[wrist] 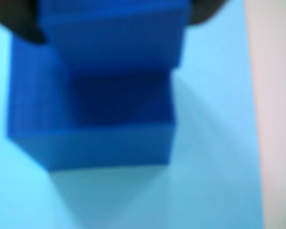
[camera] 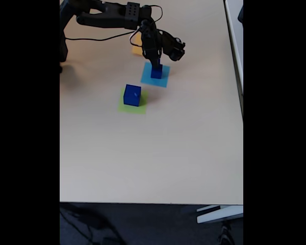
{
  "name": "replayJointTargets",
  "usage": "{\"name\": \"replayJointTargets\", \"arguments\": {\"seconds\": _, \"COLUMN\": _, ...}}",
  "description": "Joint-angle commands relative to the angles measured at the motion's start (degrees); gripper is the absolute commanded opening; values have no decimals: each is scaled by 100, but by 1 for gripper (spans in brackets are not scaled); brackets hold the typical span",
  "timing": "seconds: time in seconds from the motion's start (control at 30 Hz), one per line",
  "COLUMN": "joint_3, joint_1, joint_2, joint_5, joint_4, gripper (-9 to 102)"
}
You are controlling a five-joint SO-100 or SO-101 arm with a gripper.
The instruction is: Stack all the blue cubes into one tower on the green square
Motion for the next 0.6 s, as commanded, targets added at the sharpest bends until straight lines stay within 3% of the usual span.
{"name": "replayJointTargets", "arguments": {"seconds": 0.0, "joint_3": -167, "joint_1": -88, "joint_2": 668, "joint_5": 18, "joint_4": 44, "gripper": 0}}
{"name": "replayJointTargets", "arguments": {"seconds": 0.3, "joint_3": -1775, "joint_1": -712, "joint_2": 220, "joint_5": 598, "joint_4": 1310, "gripper": 0}}
{"name": "replayJointTargets", "arguments": {"seconds": 0.57, "joint_3": -2092, "joint_1": -1573, "joint_2": -299, "joint_5": 1898, "joint_4": 1477, "gripper": 0}}
